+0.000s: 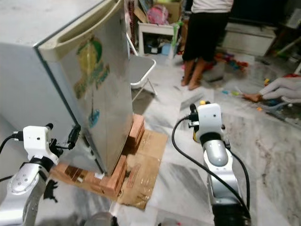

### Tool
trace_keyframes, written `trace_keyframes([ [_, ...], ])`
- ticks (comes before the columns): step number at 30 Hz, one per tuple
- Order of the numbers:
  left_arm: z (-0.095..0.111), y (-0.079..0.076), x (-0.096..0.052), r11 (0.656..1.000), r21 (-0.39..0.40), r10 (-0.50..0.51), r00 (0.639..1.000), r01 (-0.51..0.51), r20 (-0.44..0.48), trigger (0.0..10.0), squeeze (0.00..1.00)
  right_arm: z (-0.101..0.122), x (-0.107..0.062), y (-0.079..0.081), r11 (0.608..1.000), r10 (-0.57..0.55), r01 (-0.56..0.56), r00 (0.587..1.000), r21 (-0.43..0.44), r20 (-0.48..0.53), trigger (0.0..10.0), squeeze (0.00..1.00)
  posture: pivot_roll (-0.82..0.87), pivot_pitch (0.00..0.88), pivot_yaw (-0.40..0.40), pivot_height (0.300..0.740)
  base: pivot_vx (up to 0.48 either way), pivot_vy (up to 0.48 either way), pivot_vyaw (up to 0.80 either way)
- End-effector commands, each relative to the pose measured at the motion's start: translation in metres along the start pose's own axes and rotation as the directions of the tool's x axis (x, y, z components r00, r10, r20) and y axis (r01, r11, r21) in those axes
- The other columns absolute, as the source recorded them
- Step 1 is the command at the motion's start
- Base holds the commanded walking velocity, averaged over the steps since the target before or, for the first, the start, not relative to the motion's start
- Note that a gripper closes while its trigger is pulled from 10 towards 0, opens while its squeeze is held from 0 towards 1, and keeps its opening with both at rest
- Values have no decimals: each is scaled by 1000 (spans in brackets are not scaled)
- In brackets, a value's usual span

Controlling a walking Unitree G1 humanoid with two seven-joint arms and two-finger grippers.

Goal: Restocking fridge

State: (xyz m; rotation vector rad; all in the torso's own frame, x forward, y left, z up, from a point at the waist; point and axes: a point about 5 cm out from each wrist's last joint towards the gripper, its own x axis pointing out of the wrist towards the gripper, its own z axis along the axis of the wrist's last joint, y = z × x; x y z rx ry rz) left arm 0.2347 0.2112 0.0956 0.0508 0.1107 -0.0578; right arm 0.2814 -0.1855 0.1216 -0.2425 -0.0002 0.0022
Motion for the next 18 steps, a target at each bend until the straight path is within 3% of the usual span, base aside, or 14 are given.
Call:
trace_keyframes([
  [1, 7, 3, 0, 1000, 8, 5, 1000, -5, 18, 10000, 0, 8, 3, 3, 1000, 18, -18, 999, 5, 29, 10000, 0, 48, 0, -28, 740, 0, 416, -450],
  [6, 12, 10, 2, 999, 18, 42, 998, -43, 36, 10000, 0, 11, 11, 13, 998, 63, -63, 997, 0, 36, 10000, 0, 79, 0, -42, 740, 0, 0, 0],
  [12, 15, 5, 5, 999, 26, 19, 999, -20, 45, 10000, 0, 13, 17, 12, 999, 41, -41, 998, 6, 45, 10000, 0, 73, 0, -29, 740, 0, 0, 0],
  [18, 18, -8, 19, 1000, 4, -31, 998, 31, 56, 10000, 0, 11, 14, 10, 1000, 25, -25, 999, -2, 41, 10000, 0, 54, 0, -29, 740, 0, 0, 0],
])
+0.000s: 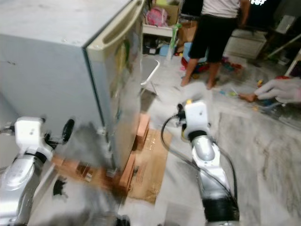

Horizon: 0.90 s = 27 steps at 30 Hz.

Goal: Restocking fridge

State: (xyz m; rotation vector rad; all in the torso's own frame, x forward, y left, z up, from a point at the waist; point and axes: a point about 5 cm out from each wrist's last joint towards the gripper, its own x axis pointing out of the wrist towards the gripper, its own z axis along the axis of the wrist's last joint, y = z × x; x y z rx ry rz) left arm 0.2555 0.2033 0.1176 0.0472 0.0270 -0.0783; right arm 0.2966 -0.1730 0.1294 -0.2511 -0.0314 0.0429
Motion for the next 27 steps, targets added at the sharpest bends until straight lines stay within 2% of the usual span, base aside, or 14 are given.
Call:
trace_keyframes([
  [1, -6, -3, 1, 1000, 2, -15, 1000, 15, -28, 10000, 0, 1, -2, -1, 1000, -12, 12, 1000, 8, 5, 10000, 0, 54, 0, -29, 740, 0, 0, 0],
  [10, -1, -15, 10, 998, -24, -59, 998, 59, -4, 10000, 0, -1, -5, -2, 1000, -16, 16, 1000, 12, 2, 10000, 0, 43, 0, -25, 740, 0, 0, 0],
  [21, -3, -20, 8, 998, -18, -66, 998, 66, -5, 10000, 0, 0, -5, 0, 1000, -21, 20, 1000, 17, 5, 10000, 0, 45, 0, -20, 740, 0, -449, 0],
  [27, -4, -21, 7, 999, -22, -45, 999, 45, -6, 10000, 0, 0, -6, -1, 1000, -24, 23, 1000, 19, 6, 10000, 0, 46, 0, -15, 740, 312, -246, 0],
])
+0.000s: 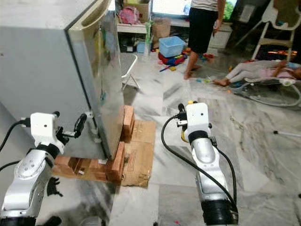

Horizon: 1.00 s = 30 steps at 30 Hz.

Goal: Restocking fridge

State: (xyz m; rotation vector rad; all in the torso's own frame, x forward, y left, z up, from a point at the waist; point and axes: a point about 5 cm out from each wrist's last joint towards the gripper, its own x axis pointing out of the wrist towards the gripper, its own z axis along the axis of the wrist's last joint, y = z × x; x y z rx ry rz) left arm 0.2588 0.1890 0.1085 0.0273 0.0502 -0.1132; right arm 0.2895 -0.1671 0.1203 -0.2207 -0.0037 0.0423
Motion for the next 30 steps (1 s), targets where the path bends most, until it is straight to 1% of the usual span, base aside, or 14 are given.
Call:
trace_keyframes([
  [1, 4, -6, 3, 1000, -2, -7, 1000, 7, 21, 10000, 0, 7, 1, -9, 1000, -26, 26, 999, -12, 34, 10000, 0, 48, 0, -15, 740, 0, 0, 0],
  [4, 4, -5, 3, 1000, 6, 9, 1000, -9, 15, 10000, 0, 7, 1, -8, 1000, -27, 27, 999, -11, 33, 10000, 0, 49, 0, -14, 740, 0, 0, 0],
  [6, 4, -5, 3, 1000, 8, 7, 1000, -7, 17, 10000, 0, 7, 1, -8, 1000, -28, 28, 999, -10, 33, 10000, 0, 51, 0, -14, 740, 0, 0, 0],
  [7, 3, -5, 3, 1000, 21, -1, 1000, 1, 10, 10000, 0, 8, 2, -7, 1000, -28, 28, 999, -9, 34, 10000, 0, 51, 0, -14, 740, 0, 0, 0],
  [9, 4, -5, 3, 1000, 17, -4, 1000, 4, 16, 10000, 0, 8, 2, -6, 1000, -27, 27, 999, -7, 35, 10000, 0, 51, 0, -14, 740, 0, 0, 0],
  [11, 4, -6, 3, 1000, 14, -7, 1000, 6, 23, 10000, 0, 8, 2, -6, 1000, -26, 26, 999, -6, 36, 10000, 0, 50, 0, -15, 740, 326, 0, 0],
  [21, 5, -10, 4, 1000, -8, -7, 999, 7, 34, 10000, 0, 8, 2, -9, 1000, -25, 25, 999, -15, 37, 10000, 0, 42, 0, -19, 740, 394, -270, 0],
  [24, 4, -9, 3, 999, -20, 27, 999, -27, 31, 10000, 0, 8, 1, -9, 1000, -22, 23, 999, -18, 37, 10000, 0, 42, 0, -20, 740, 0, 0, 0],
  [30, 4, -5, 3, 999, -17, 47, 998, -46, 38, 10000, 0, 8, 1, -8, 1000, -15, 16, 999, -20, 35, 10000, 0, 42, 0, -22, 740, 0, 0, 0],
])
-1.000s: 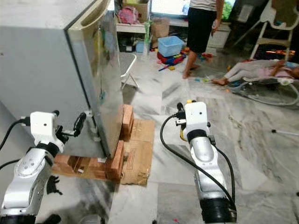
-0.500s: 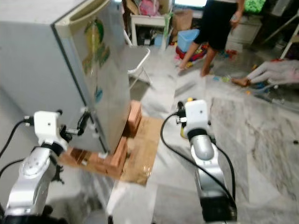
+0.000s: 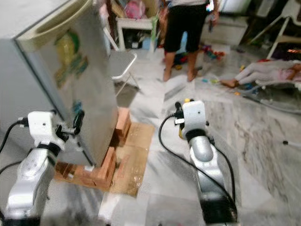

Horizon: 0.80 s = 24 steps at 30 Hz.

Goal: Restocking fridge

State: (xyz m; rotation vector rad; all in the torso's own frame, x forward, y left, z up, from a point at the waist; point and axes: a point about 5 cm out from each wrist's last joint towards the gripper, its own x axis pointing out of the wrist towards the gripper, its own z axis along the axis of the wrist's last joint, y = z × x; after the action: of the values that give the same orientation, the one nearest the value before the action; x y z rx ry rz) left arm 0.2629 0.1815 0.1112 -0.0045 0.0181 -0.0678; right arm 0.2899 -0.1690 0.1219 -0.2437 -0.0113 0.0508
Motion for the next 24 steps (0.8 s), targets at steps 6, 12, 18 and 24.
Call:
trace_keyframes([
  [6, 2, 4, -1, 1000, 13, 10, 1000, -10, 12, 10000, 0, 7, 1, -6, 1000, -17, 17, 999, -3, 28, 10000, 0, 41, 0, -24, 740, 236, 0, 0],
  [12, 2, 4, 0, 1000, 13, 13, 1000, -14, 20, 10000, 0, 10, 2, -5, 999, 1, 0, 999, -35, 44, 10000, 0, 39, 0, -28, 740, 442, 0, 0],
  [18, 1, 4, 0, 1000, 2, 31, 999, -31, 9, 10000, 0, 8, 2, -6, 999, 3, -1, 999, -38, 40, 10000, 0, 38, 0, -28, 740, 294, 0, 0],
  [24, -2, 6, -2, 998, 2, 63, 998, -63, -2, 10000, 0, 9, 0, -4, 999, 14, -12, 999, -46, 45, 10000, 0, 37, 0, -28, 740, 0, 0, 219],
])
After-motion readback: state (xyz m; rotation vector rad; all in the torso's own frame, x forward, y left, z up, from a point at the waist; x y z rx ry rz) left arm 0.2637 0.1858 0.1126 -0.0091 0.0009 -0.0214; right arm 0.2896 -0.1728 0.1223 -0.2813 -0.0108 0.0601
